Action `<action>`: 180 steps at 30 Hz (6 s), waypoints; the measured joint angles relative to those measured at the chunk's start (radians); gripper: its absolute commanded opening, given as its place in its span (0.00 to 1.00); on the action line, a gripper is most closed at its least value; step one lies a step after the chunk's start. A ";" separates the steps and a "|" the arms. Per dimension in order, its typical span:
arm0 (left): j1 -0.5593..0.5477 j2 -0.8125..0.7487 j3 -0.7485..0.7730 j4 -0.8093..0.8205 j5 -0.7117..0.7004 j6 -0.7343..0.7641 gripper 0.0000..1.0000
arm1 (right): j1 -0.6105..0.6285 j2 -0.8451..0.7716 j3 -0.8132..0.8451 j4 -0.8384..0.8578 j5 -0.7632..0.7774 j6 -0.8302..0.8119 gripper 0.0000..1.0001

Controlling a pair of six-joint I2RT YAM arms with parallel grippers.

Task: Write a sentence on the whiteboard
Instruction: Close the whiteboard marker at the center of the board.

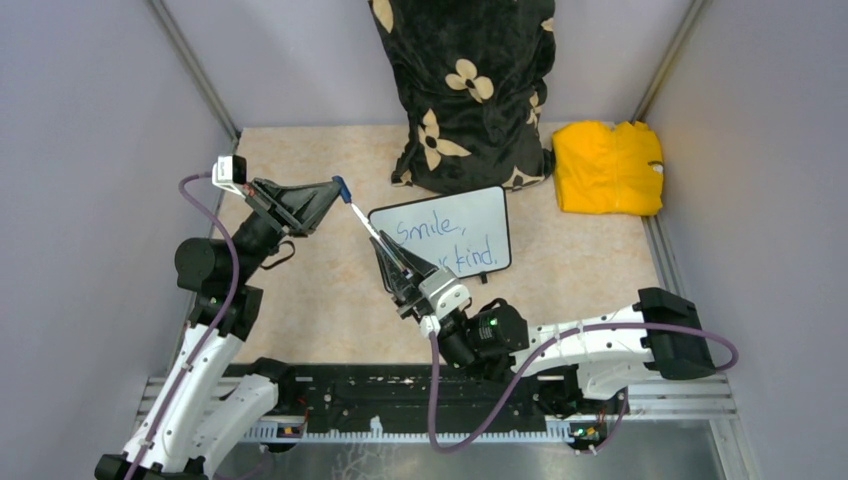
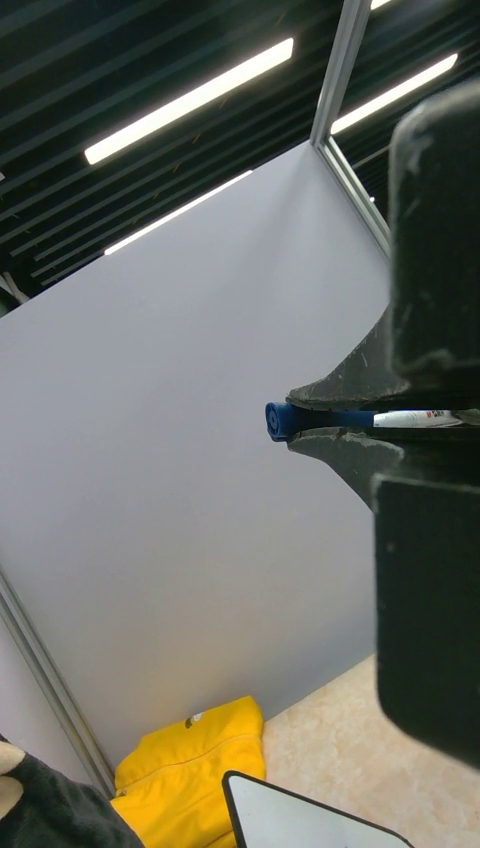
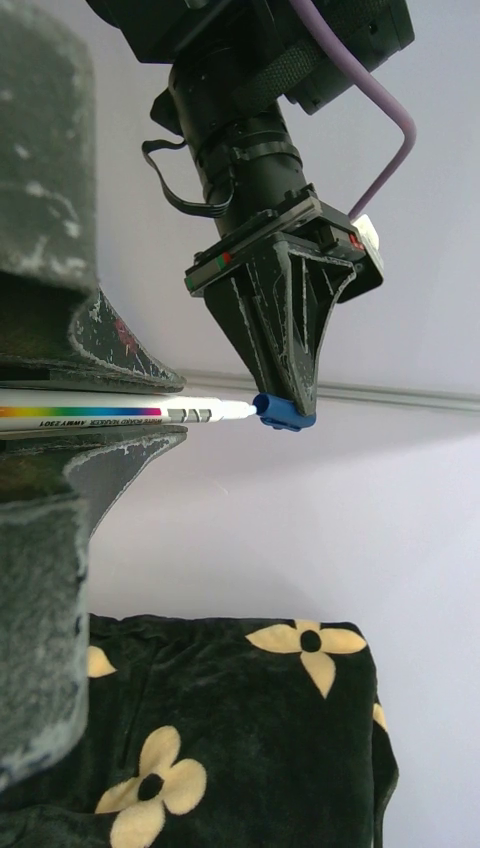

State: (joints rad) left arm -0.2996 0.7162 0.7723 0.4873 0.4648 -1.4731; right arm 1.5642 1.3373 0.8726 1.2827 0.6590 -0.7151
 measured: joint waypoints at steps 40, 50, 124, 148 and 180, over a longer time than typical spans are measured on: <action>-0.061 0.010 0.016 -0.016 0.004 0.045 0.00 | 0.005 0.036 0.026 0.055 0.019 -0.040 0.00; -0.115 0.018 0.014 -0.015 -0.092 0.061 0.00 | 0.009 0.169 0.130 0.202 0.104 -0.169 0.00; -0.497 -0.051 -0.035 -0.021 -0.452 0.392 0.89 | -0.028 -0.097 0.030 -0.060 0.034 0.036 0.00; -0.497 0.081 0.109 -0.037 -0.383 0.493 0.06 | -0.027 -0.130 0.029 -0.177 -0.013 0.138 0.00; -0.541 -0.007 -0.031 -0.010 -0.517 0.419 0.54 | -0.042 -0.097 0.029 -0.234 0.012 0.159 0.00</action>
State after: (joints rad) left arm -0.8410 0.7090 0.7414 0.4770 -0.0517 -1.0538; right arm 1.5219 1.2400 0.9012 1.0489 0.6708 -0.5560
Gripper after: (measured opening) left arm 0.452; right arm 0.122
